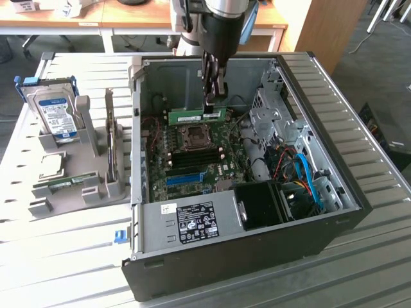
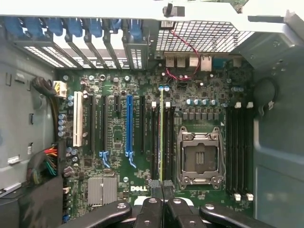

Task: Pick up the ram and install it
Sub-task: 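Pick up the ram and move it above insertion slot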

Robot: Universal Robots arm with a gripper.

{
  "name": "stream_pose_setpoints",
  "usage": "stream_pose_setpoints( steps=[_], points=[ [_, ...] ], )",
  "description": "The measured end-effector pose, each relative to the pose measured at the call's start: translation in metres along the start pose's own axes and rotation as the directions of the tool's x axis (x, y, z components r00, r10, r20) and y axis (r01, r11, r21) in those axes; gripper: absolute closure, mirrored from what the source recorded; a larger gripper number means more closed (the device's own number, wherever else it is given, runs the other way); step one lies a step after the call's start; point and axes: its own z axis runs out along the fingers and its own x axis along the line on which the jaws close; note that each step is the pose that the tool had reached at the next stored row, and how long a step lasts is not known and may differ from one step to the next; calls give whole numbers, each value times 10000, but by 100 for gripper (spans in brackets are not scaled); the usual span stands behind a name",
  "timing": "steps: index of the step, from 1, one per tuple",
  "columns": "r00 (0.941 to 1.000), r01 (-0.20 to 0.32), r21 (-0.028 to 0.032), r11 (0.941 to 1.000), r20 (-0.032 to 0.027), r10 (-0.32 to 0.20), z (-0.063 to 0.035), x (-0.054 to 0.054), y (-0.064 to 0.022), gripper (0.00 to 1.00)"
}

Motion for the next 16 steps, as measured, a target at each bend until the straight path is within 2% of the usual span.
stream_pose_setpoints(
  steps=[11,16],
  points=[
    [10000,0,0,10000,1,0,200,6,-8,89],
    [10000,-1,0,10000,-1,1,209,7,-8,89]
  ],
)
